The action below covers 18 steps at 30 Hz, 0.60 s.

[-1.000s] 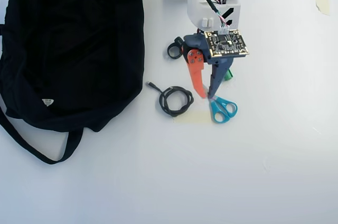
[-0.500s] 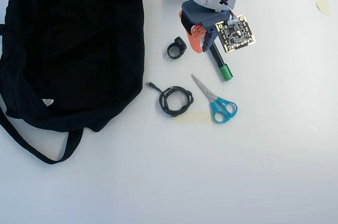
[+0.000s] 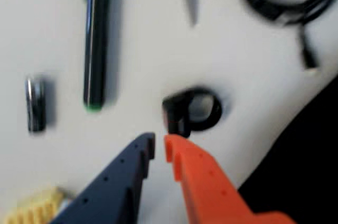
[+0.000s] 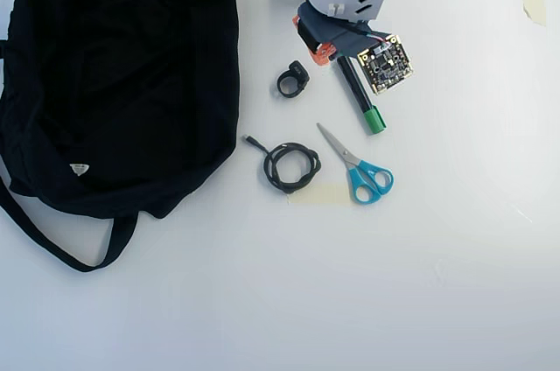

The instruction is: Put the bike light into the black bag

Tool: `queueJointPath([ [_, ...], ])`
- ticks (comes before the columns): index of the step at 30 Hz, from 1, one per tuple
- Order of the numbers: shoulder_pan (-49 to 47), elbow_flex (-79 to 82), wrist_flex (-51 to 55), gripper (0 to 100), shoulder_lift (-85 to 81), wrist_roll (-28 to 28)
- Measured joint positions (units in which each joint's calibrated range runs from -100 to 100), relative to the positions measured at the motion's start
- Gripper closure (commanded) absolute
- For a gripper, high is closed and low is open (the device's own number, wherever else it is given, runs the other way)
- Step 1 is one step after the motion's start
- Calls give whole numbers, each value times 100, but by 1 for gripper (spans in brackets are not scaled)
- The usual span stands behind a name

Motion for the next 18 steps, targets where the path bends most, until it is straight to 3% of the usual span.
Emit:
queueJointPath([
  [9, 507, 849, -489, 98, -17, 747],
  [18, 963, 1895, -1726, 97, -17, 918],
])
